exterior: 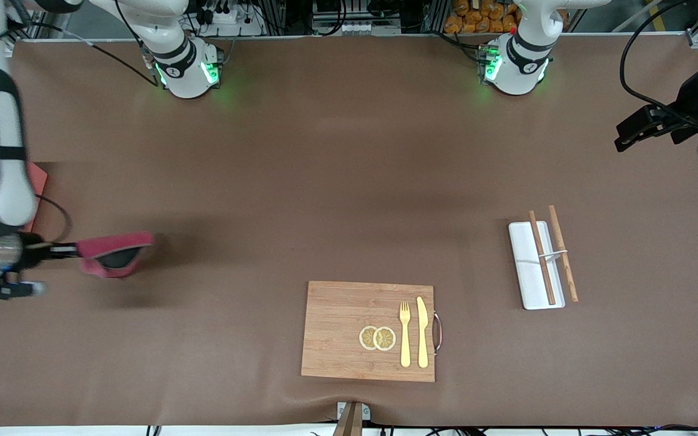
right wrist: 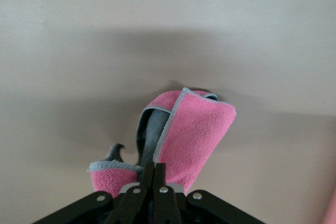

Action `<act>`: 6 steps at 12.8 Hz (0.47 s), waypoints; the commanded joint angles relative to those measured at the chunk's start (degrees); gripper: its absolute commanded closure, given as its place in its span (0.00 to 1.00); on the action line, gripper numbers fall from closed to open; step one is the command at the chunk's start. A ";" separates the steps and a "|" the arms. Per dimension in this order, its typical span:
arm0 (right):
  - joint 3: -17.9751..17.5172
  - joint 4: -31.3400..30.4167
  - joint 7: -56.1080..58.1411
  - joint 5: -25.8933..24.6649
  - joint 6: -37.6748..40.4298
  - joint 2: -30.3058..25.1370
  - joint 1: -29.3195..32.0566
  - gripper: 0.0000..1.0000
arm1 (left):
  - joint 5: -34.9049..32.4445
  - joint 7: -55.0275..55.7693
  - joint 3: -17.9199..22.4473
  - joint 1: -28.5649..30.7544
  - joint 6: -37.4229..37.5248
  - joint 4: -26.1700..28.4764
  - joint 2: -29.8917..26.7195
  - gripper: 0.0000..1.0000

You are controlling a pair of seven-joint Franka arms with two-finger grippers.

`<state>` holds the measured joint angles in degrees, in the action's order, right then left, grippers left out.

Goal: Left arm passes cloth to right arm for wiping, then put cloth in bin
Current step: 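Move the cloth into the pink bin and open the right gripper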

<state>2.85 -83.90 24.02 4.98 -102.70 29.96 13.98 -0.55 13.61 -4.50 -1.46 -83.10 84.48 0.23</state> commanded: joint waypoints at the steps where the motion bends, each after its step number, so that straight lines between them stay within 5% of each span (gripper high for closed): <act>1: -1.44 0.67 9.25 -3.21 1.88 -5.33 6.39 1.00 | -1.47 -0.96 -0.33 0.32 -0.92 0.33 -0.32 0.00; 6: -0.74 3.40 19.30 -5.07 7.25 -10.97 18.16 1.00 | -1.39 -0.87 -0.33 0.14 -1.45 0.51 0.03 0.00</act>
<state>3.11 -80.49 40.62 0.84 -96.56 19.96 27.75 -0.57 13.61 -4.51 -1.40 -83.74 84.65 0.51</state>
